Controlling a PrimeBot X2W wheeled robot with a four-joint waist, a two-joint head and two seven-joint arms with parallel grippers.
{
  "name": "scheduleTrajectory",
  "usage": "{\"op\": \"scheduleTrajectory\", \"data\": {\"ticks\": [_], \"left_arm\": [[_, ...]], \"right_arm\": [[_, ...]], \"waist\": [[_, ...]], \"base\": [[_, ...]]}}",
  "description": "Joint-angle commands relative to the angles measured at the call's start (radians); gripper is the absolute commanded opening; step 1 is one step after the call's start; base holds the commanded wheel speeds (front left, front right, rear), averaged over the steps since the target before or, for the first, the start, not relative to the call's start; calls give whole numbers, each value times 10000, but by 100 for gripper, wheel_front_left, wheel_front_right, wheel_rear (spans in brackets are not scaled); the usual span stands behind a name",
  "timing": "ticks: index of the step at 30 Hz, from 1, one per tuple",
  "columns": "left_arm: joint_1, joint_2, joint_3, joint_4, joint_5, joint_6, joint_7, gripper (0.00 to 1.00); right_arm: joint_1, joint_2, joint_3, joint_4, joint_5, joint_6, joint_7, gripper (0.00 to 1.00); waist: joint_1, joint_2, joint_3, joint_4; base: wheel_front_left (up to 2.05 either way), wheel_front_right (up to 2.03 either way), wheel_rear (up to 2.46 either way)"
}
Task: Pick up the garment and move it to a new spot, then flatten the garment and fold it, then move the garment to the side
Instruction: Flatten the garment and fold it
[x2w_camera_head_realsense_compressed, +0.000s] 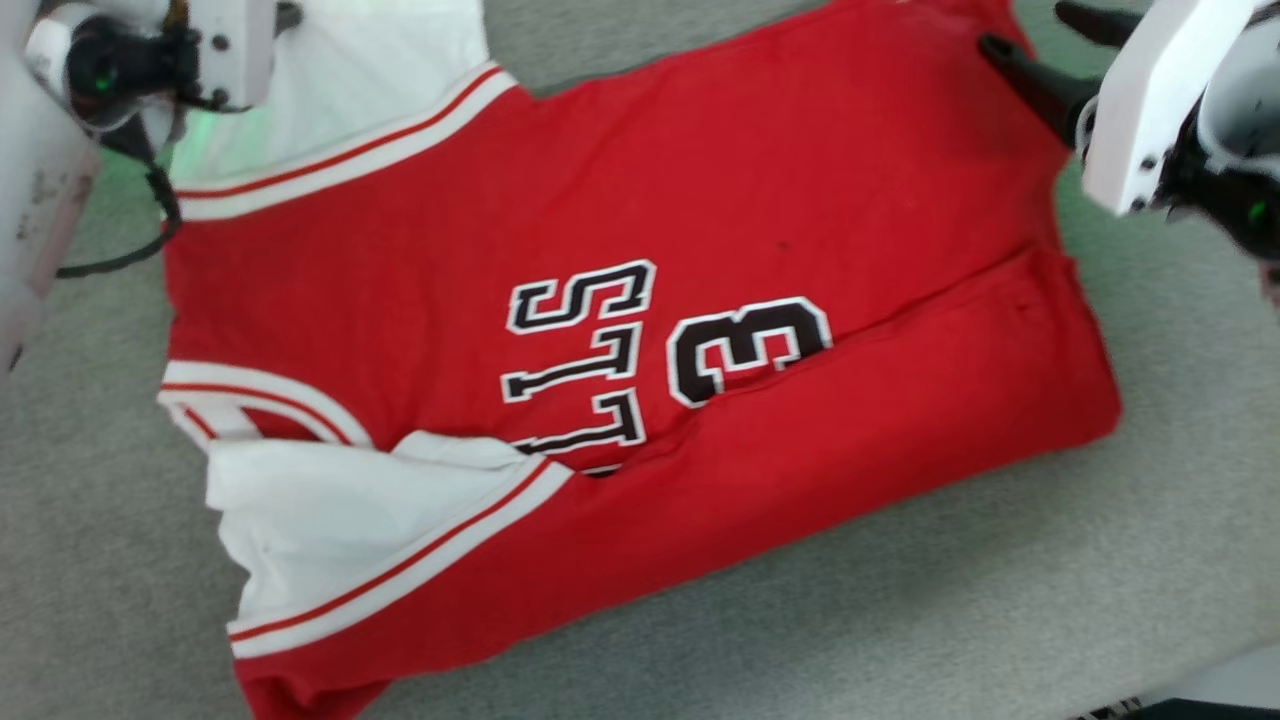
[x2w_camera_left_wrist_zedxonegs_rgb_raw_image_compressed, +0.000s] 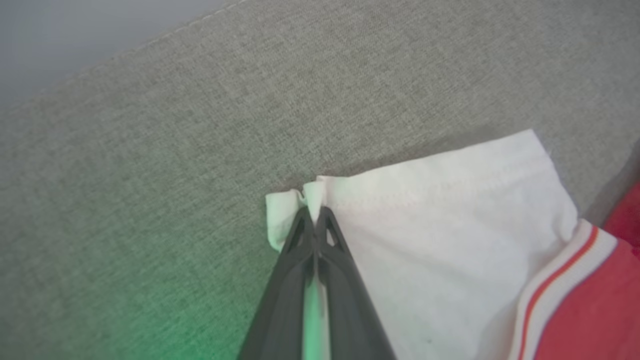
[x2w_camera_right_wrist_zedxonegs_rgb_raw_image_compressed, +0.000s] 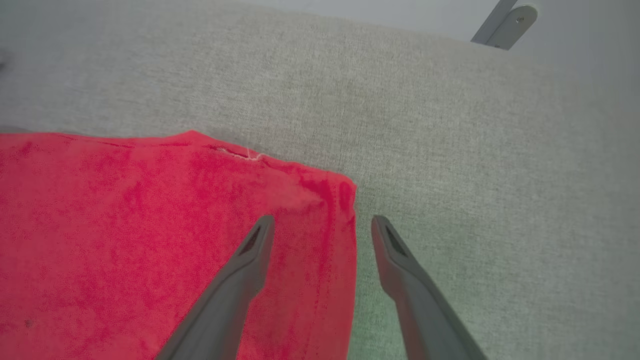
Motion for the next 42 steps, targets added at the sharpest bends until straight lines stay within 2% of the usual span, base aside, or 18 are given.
{"op": "scheduleTrajectory", "data": {"ticks": [1, 5, 10, 11, 12, 13, 19, 25, 29, 33, 37, 42], "left_arm": [[607, -210, -257, 125, -18, -8, 20, 0], [579, -259, -356, -14, -45, 9, -74, 0], [399, -325, -407, -247, -88, 16, -355, 0], [376, -345, -408, -292, -130, 16, -399, 0], [361, -374, -429, -326, -146, 16, -443, 0], [370, -408, -451, -376, -163, 15, -501, 0], [725, -538, -392, -854, -572, -12, -1277, 0], [1241, -583, -241, -1905, -1276, -31, -2428, 0], [1859, -33, -244, -3246, -1822, -22, -2990, 0], [2602, 773, -359, -5039, -2162, -22, -3545, 0], [3561, 1681, -621, -6641, -2237, -22, -4130, 0], [4839, 2582, -843, -8192, -2310, -22, -5013, 0]], "right_arm": [[-301, 72, 188, 381, 109, -16, 106, 100], [-952, 200, 573, 1504, 482, -16, 681, 100], [-1443, 470, 937, 2482, 723, -16, 814, 100], [-1493, 534, 1040, 2596, 805, -14, 875, 95], [-1534, 555, 1157, 2683, 818, -14, 869, 43], [-1527, 565, 1218, 2804, 927, -14, 873, 0], [-1399, 137, 1498, 3064, 1331, -18, 522, 0], [-854, -557, 1799, 2684, 1640, -16, -352, 0], [-141, -1060, 2006, 1950, 1990, -16, -817, 0], [680, -1816, 2337, 1035, 2250, -16, -889, 0], [1552, -2660, 2547, 94, 2507, -16, -777, 0], [2660, -3482, 2301, -527, 2989, -16, -873, 0]], "waist": [[0, -1, 296, 343], [0, -1, 470, 584], [0, -1, 639, 782], [0, -1, 646, 809], [0, -1, 648, 846], [0, -1, 635, 888], [0, -1, 20, 1245], [0, -1, -1417, 1900], [0, -1, -2288, 2214], [0, -1, -2901, 2440], [0, -1, -3266, 2697], [0, -1, -3494, 2979]], "base": [[0, 0, 0], [0, 0, 0], [0, 0, 0], [0, 0, 0], [0, 0, 0], [0, 0, 0], [0, 0, 0], [0, 0, 0], [0, 0, 0], [0, 0, 0], [0, 0, 0], [0, 0, 0]]}}
